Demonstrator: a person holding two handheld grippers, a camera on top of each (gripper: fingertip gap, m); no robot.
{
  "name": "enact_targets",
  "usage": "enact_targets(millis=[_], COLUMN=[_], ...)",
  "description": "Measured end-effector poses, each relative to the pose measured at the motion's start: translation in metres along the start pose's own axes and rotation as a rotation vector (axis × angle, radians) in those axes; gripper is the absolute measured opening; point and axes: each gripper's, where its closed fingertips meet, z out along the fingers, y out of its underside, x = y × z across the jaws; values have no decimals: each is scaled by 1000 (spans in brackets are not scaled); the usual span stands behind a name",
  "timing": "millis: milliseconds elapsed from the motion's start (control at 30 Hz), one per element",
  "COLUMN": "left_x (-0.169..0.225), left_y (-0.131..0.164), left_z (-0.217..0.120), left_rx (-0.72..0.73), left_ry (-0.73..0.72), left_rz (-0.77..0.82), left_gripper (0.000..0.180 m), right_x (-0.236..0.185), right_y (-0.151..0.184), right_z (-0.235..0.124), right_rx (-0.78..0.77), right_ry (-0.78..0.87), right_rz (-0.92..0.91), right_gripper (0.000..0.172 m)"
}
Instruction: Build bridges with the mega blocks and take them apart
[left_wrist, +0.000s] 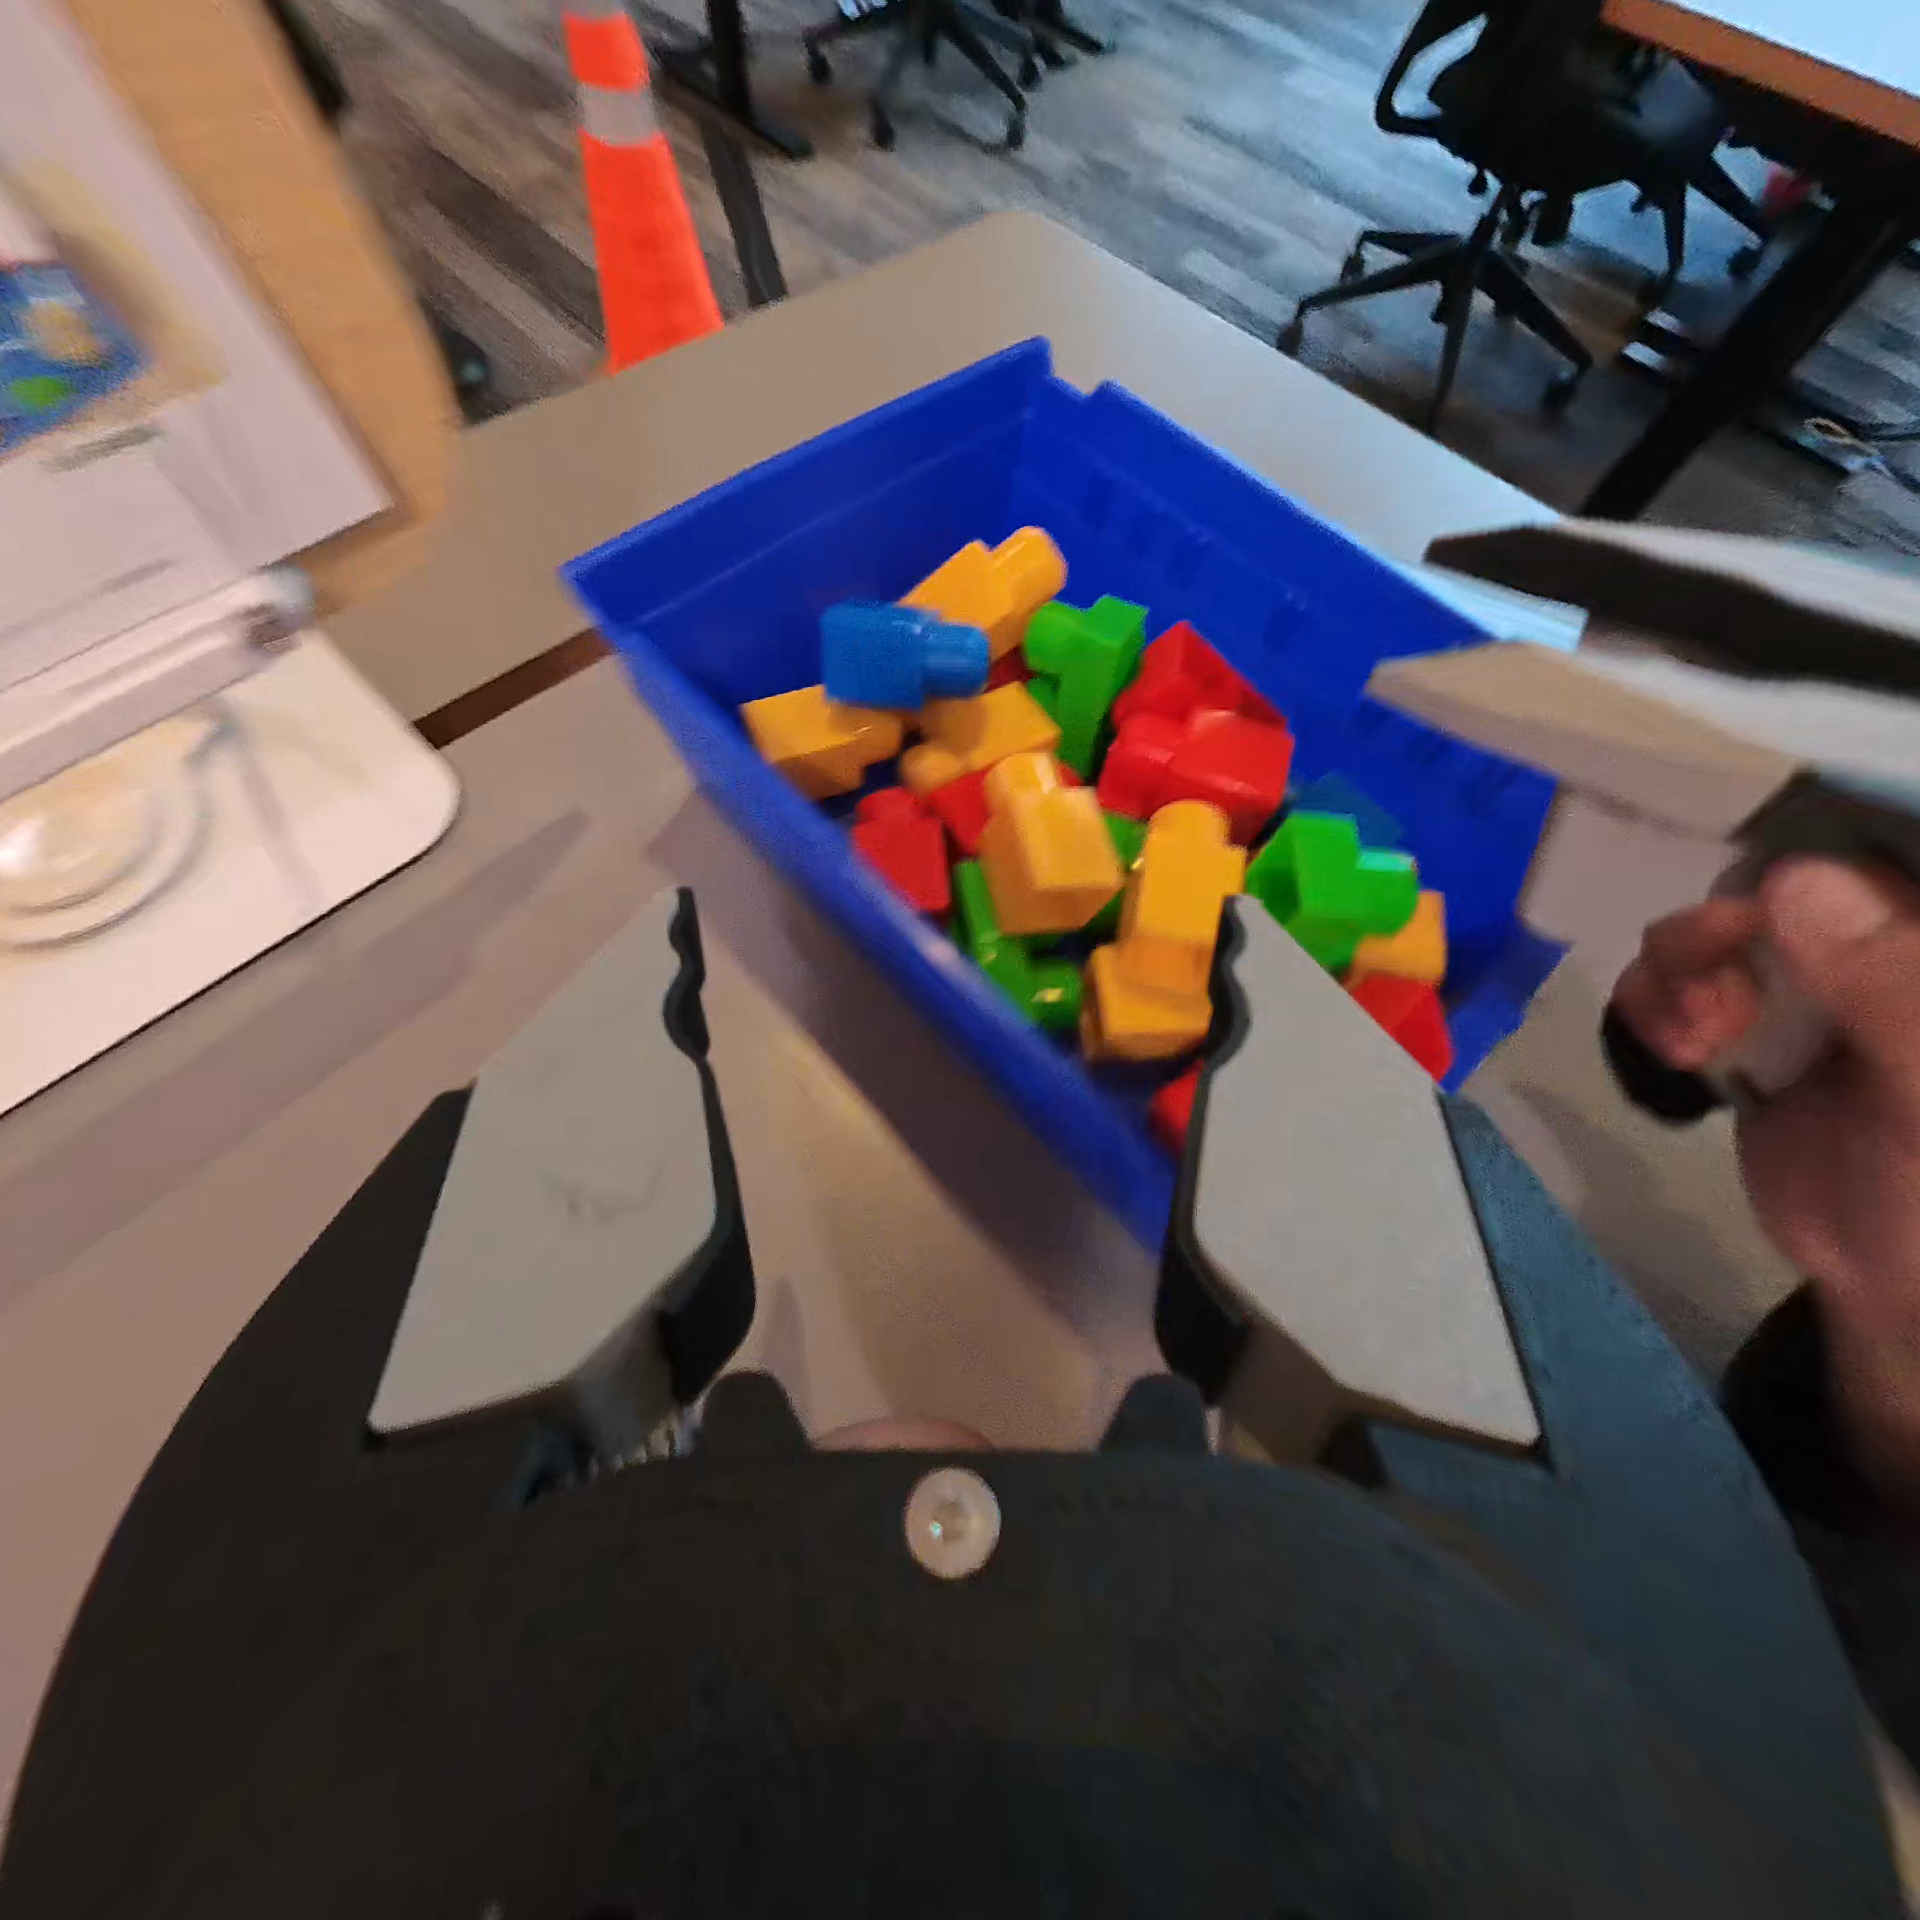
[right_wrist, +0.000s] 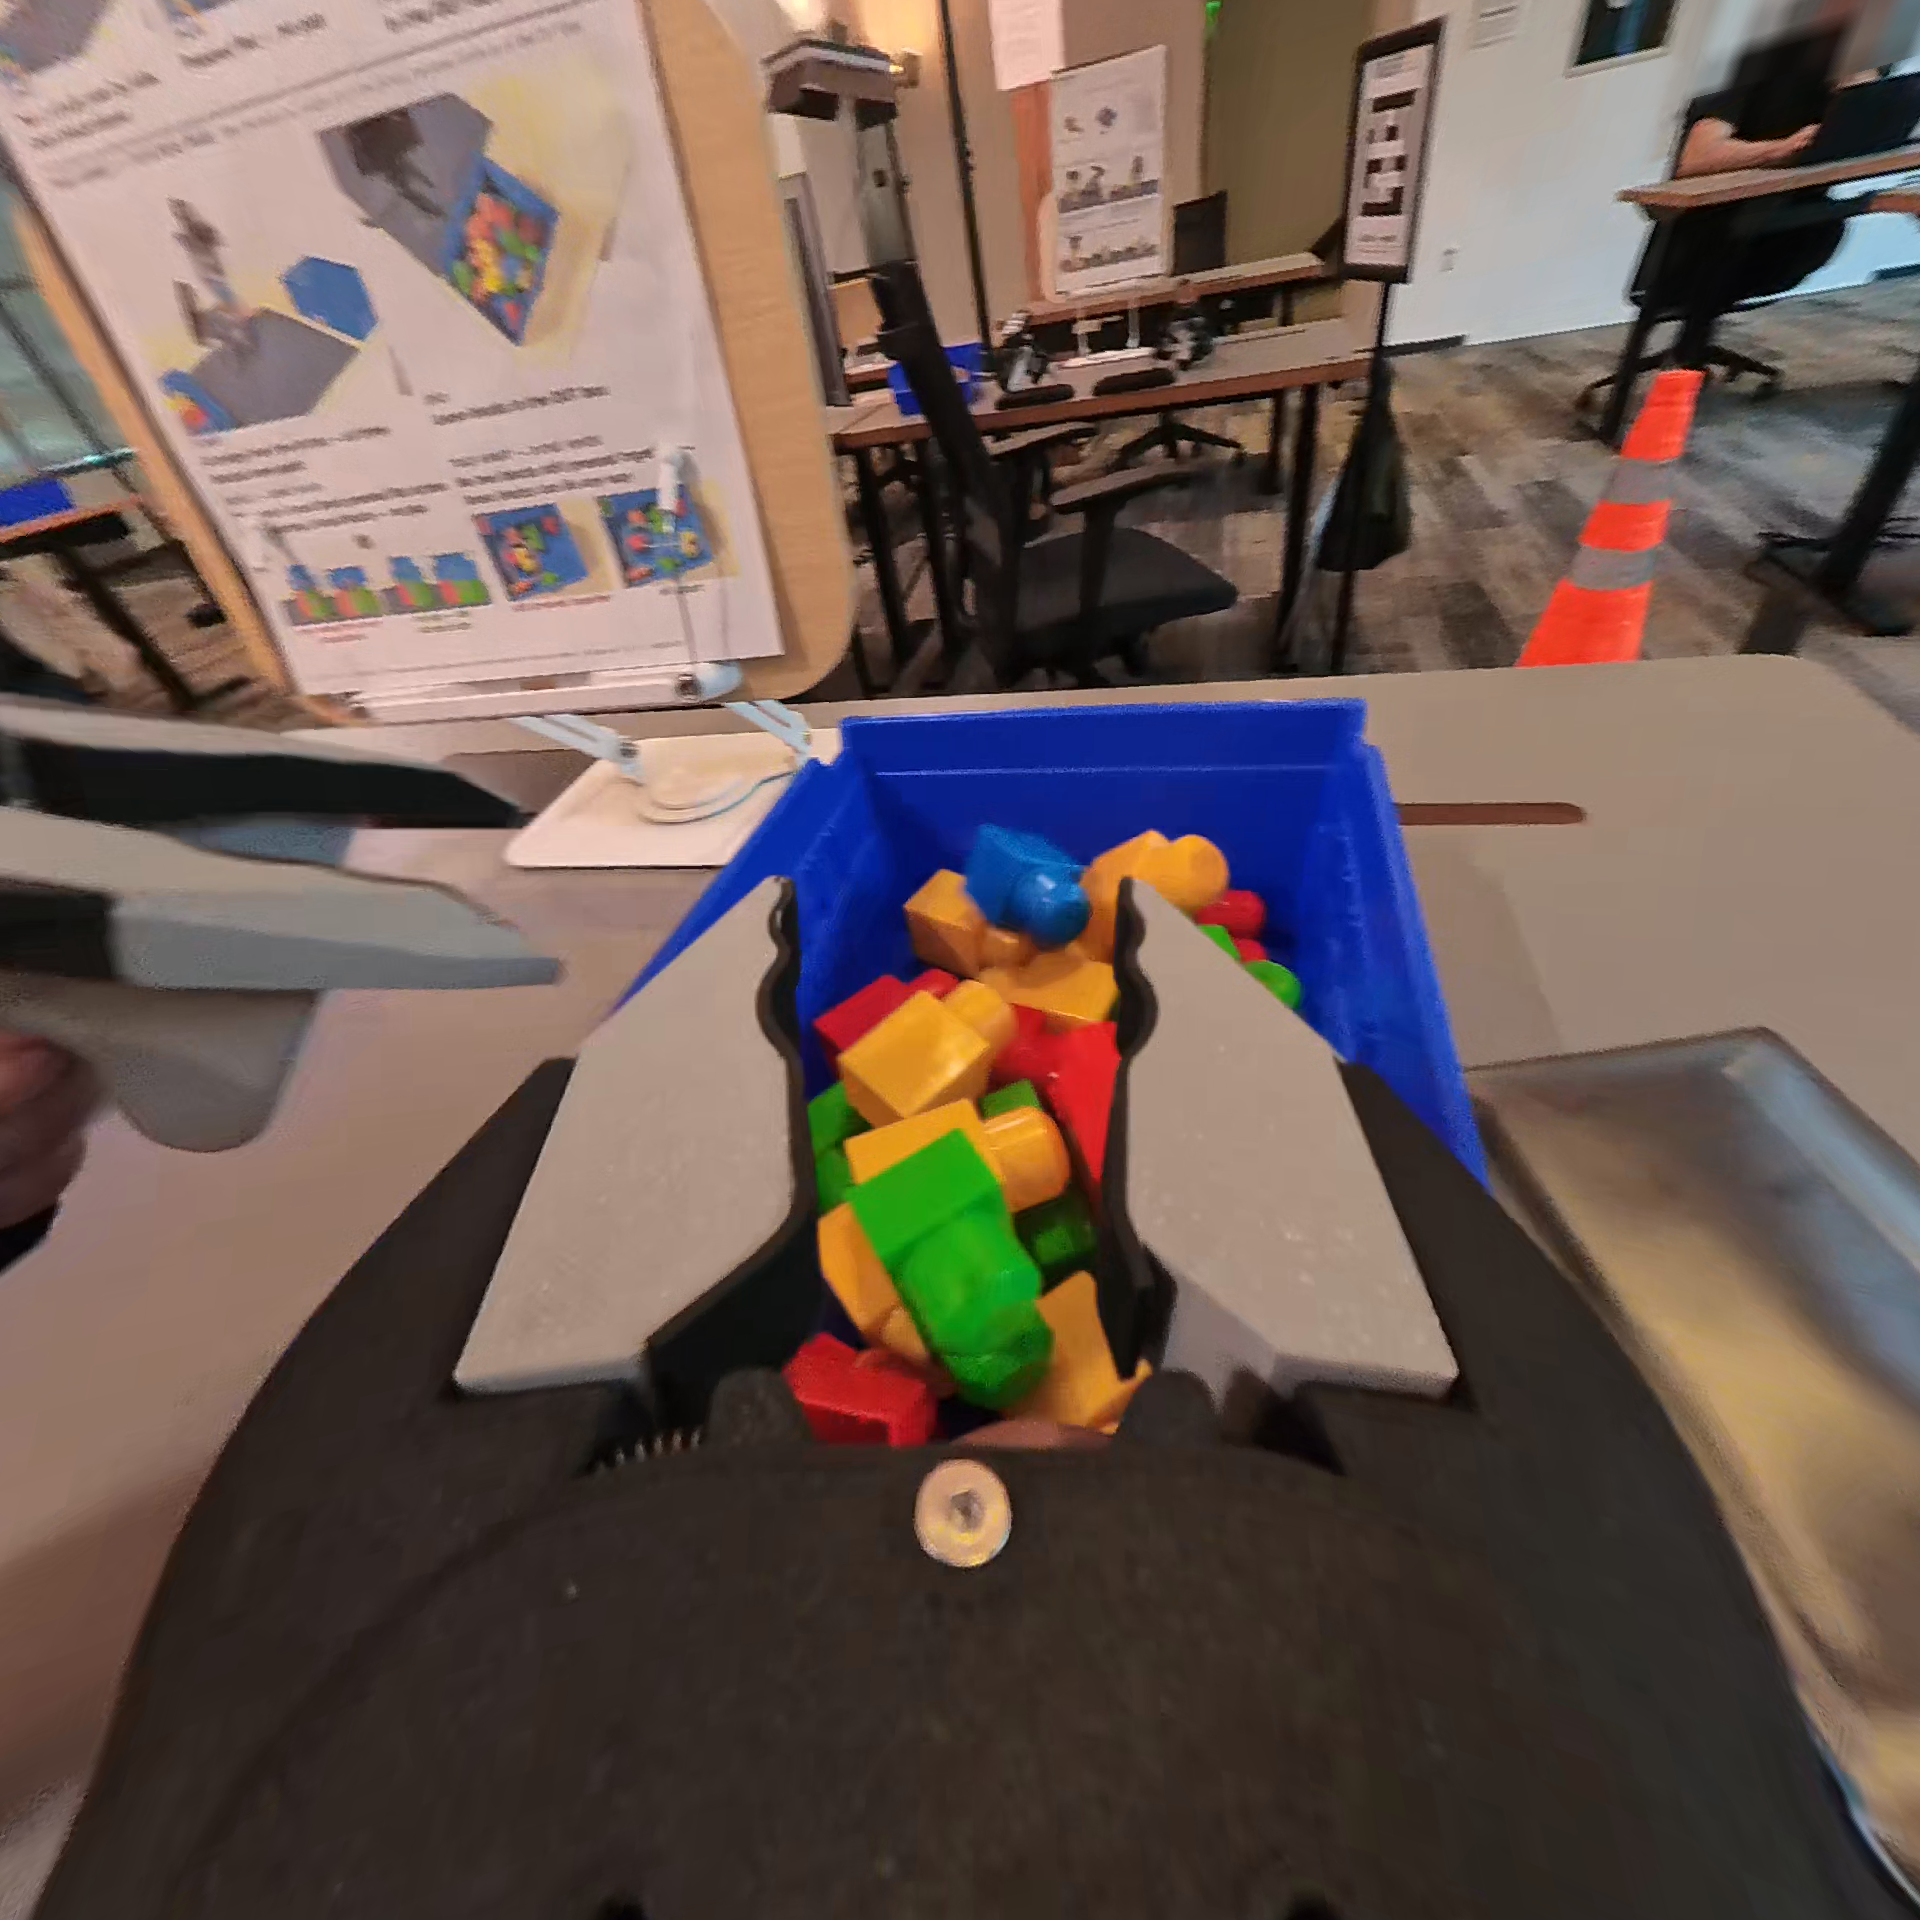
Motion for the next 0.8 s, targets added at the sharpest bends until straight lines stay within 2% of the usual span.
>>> enact_targets(millis=[133,167,267,367,433,533,600,667,733,800], left_x=[-56,-75,-135,-178,-198,-210,-228,-246,-248,-266], left_y=[44,57,92,122,141,172,185,195,209,226], left_z=[-91,-116,-187,-236,-249,-238,-234,-234,-224,-225], left_rx=[36,33,-14,-76,-124,-200,-262,-329,-407,-502], left_ry=[-126,-194,-424,-587,-625,-539,-578,-625,-553,-592], left_rz=[48,57,85,107,95,2,16,37,30,36], left_gripper=[90,81,71,71,73,77,78,74,71,56], right_x=[-28,-40,-79,-101,-112,-114,-117,-118,-115,-109], right_y=[7,11,30,43,44,60,70,74,83,96], right_z=[6,8,13,17,19,27,31,35,35,36], right_rx=[-38,-54,-138,-210,-247,-409,-498,-540,-620,-719], right_ry=[-109,-157,-287,-294,-282,-204,-190,-173,-149,-116], right_rz=[-30,-31,-58,-133,-163,-227,-267,-290,-323,-342], right_gripper=[59,60,60,62,61,61,60,54,44,50])
